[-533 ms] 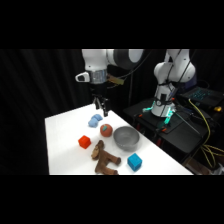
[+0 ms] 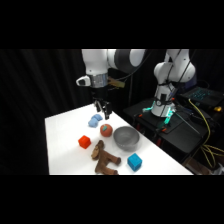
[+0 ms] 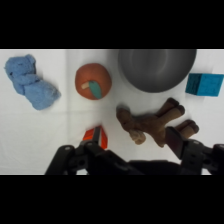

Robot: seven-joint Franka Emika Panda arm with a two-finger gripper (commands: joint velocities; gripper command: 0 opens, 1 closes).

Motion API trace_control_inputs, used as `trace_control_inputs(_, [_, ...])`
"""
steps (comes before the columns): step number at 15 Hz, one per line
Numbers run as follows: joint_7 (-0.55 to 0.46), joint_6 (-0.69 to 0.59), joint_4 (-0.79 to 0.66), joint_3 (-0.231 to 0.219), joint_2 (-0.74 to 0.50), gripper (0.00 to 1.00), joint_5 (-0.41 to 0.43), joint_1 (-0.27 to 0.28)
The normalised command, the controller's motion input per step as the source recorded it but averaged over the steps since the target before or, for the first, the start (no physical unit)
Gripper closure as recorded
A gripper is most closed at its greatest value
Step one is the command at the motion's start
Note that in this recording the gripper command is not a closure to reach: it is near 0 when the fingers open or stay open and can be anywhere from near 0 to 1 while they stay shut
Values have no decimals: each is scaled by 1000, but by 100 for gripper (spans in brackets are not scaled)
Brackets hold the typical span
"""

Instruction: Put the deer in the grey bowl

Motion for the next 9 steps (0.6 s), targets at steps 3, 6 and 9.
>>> trace_control_inputs(3, [-182,239,103,116,148,0,207,70])
trace_control_inputs(6, [-294,272,128,106,201,0,217,49])
trace_control_inputs(9, [-302,293,212,69,314,0,118,23])
